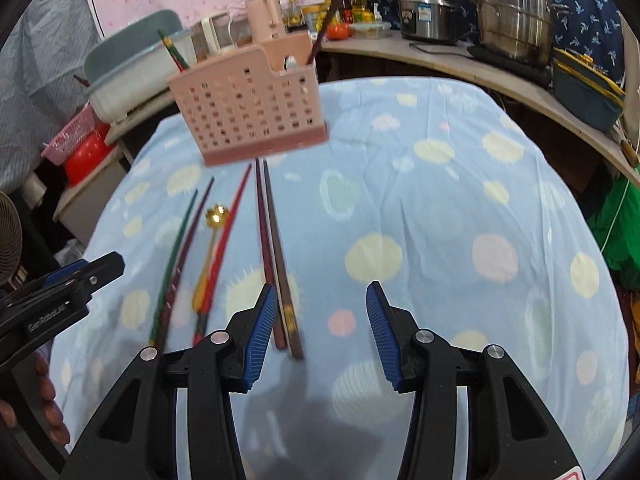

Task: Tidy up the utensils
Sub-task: 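Move both open tools back down to the chopsticks lying on the cloth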

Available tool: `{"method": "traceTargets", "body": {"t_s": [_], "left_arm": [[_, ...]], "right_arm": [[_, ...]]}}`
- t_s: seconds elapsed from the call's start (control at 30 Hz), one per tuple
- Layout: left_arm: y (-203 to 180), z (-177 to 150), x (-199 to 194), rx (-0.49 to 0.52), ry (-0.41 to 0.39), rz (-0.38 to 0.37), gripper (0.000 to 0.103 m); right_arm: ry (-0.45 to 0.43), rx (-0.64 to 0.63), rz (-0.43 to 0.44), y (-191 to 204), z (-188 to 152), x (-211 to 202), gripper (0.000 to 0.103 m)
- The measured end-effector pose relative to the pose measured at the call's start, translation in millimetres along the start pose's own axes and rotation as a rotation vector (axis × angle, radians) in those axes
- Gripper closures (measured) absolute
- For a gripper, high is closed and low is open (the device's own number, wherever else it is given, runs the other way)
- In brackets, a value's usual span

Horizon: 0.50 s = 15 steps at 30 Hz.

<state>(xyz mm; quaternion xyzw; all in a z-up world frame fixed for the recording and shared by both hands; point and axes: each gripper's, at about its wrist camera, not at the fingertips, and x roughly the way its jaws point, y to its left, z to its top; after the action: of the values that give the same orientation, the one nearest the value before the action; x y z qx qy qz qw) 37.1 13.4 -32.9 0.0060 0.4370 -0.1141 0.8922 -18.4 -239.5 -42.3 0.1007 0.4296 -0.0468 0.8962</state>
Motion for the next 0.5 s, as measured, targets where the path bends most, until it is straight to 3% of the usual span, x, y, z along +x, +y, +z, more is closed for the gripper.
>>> {"method": "traceTargets", "body": {"t_s": [0.2,0.5], "left_arm": [[3,-40,-1,0.006,0.029,-0.013,0.041],[-6,-61,0,0.052,0.053,-0.036,0.042]], "right_arm": [[0.054,-0.019,-0.014,-2,-25,13,0.063],[0.064,-0.046,-0.003,5,-32,18,0.064]]}}
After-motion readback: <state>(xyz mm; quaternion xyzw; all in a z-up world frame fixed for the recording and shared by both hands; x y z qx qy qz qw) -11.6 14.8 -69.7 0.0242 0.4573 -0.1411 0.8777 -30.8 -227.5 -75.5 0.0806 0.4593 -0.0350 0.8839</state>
